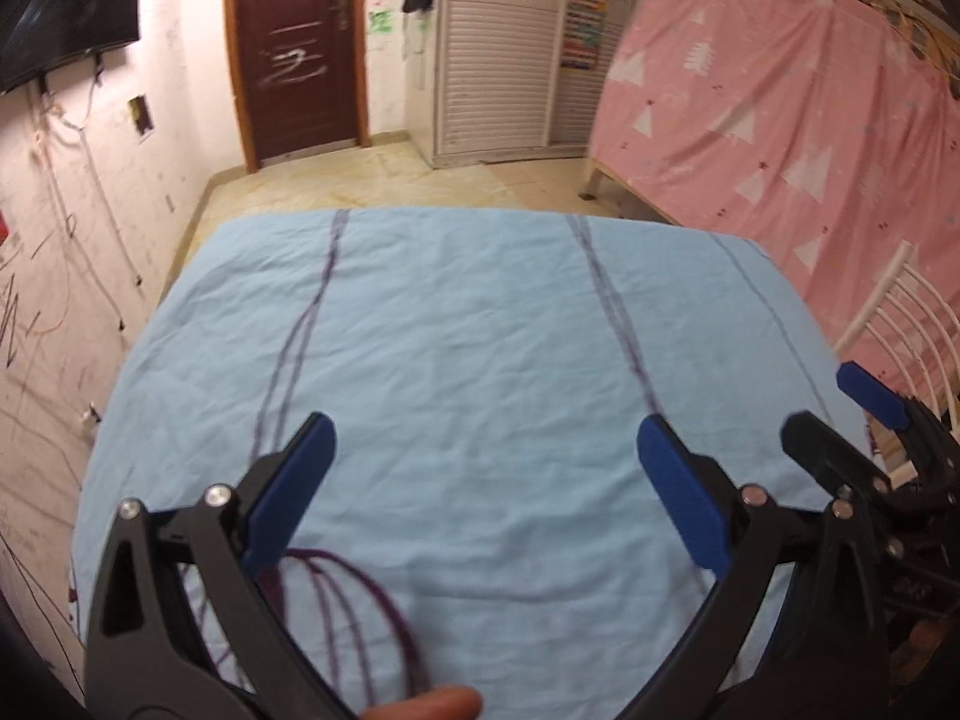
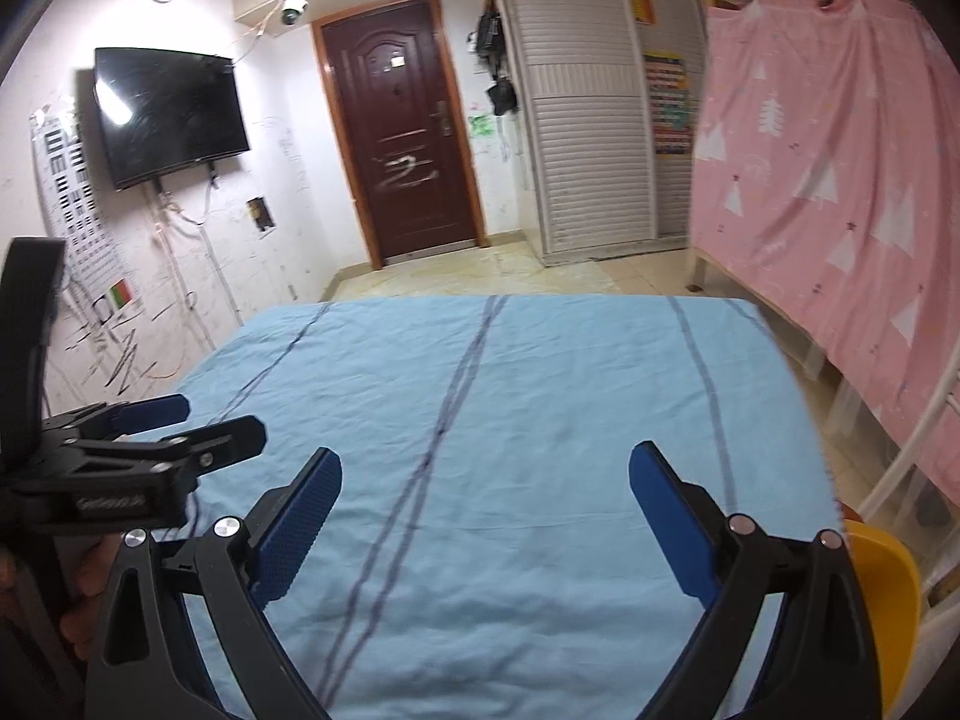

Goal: Collect trash

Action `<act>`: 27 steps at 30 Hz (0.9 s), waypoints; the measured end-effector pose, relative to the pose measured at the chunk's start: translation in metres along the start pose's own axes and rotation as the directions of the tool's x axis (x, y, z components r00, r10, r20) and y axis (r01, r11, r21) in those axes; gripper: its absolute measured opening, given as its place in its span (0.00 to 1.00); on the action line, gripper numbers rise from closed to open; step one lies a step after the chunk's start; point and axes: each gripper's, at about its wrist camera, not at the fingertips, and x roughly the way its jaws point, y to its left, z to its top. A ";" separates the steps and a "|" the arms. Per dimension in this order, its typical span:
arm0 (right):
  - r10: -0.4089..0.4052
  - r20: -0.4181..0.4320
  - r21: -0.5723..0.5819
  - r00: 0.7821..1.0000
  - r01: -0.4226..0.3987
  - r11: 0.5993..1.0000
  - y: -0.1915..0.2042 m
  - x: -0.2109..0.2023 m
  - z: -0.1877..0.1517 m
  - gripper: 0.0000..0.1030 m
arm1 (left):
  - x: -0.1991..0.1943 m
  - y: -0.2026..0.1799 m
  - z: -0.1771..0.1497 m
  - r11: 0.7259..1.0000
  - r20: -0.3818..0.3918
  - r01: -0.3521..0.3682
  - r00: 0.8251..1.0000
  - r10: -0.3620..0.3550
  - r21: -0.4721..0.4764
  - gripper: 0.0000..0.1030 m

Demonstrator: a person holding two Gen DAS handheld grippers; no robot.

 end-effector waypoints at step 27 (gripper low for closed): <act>0.012 -0.032 -0.021 0.999 -0.013 1.000 0.027 0.025 -0.003 0.91 | 0.007 0.040 -0.016 0.998 0.030 -0.043 0.999 0.044 -0.039 0.94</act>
